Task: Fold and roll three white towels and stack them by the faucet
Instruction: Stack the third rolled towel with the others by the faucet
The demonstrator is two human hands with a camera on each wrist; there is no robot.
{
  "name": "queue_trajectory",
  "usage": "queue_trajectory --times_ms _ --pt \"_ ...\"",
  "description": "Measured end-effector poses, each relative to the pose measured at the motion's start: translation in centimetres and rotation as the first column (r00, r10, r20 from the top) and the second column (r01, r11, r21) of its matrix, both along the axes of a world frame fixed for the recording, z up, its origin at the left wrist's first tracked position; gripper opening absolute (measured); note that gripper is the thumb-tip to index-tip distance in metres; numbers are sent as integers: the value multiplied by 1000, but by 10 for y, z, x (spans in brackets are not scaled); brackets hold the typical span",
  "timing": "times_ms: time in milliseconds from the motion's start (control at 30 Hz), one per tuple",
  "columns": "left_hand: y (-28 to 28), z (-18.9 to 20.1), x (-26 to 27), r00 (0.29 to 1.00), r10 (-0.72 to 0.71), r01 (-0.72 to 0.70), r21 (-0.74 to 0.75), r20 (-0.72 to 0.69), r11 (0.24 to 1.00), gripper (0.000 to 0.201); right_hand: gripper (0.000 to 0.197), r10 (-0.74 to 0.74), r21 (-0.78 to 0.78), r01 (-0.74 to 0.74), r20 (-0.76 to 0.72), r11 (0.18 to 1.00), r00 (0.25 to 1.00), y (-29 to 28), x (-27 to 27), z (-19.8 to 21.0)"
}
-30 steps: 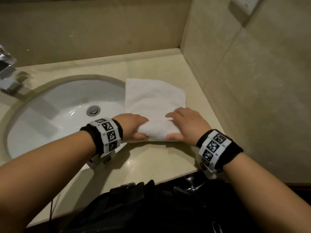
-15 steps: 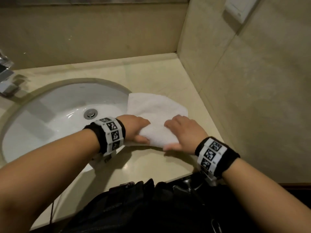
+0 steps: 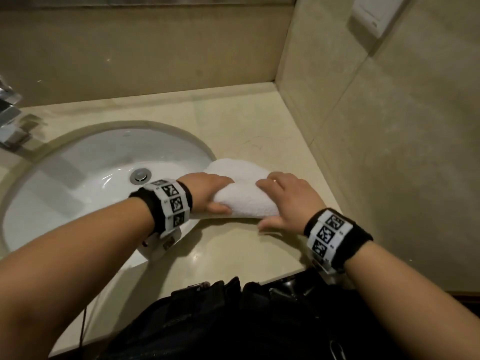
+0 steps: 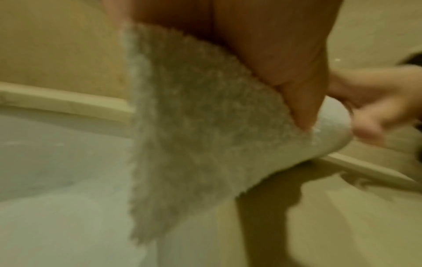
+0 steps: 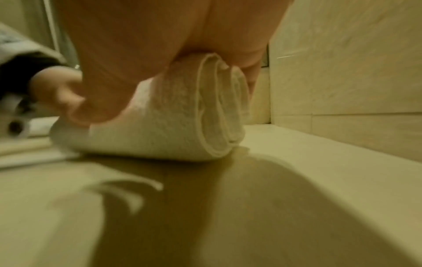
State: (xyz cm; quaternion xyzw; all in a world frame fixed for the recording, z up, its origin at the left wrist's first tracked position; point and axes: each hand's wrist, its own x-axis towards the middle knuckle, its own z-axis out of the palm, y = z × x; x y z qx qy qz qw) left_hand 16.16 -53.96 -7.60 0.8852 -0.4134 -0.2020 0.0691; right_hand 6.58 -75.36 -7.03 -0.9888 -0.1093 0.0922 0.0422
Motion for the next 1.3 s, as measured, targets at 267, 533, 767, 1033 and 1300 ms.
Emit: queue_trajectory --times_ms 267,533,767,1033,1300 --pt "3 -3 -19 936 -138 89 162 323 983 101 52 -55 282 218 -489 934 871 -12 26 13" --pt "-8 8 12 996 -3 12 109 -86 994 66 83 6 -124 -4 8 992 1000 3 6 2" --pt "-10 10 -11 919 -226 174 182 323 968 98 43 -86 252 250 -521 935 849 -16 32 18" --pt "-47 14 18 975 -34 78 196 -220 977 72 93 -49 -141 30 -128 990 991 -30 14 4" --pt "-18 6 13 956 -228 188 209 186 960 99 97 -166 36 176 -197 984 966 -54 22 -7"
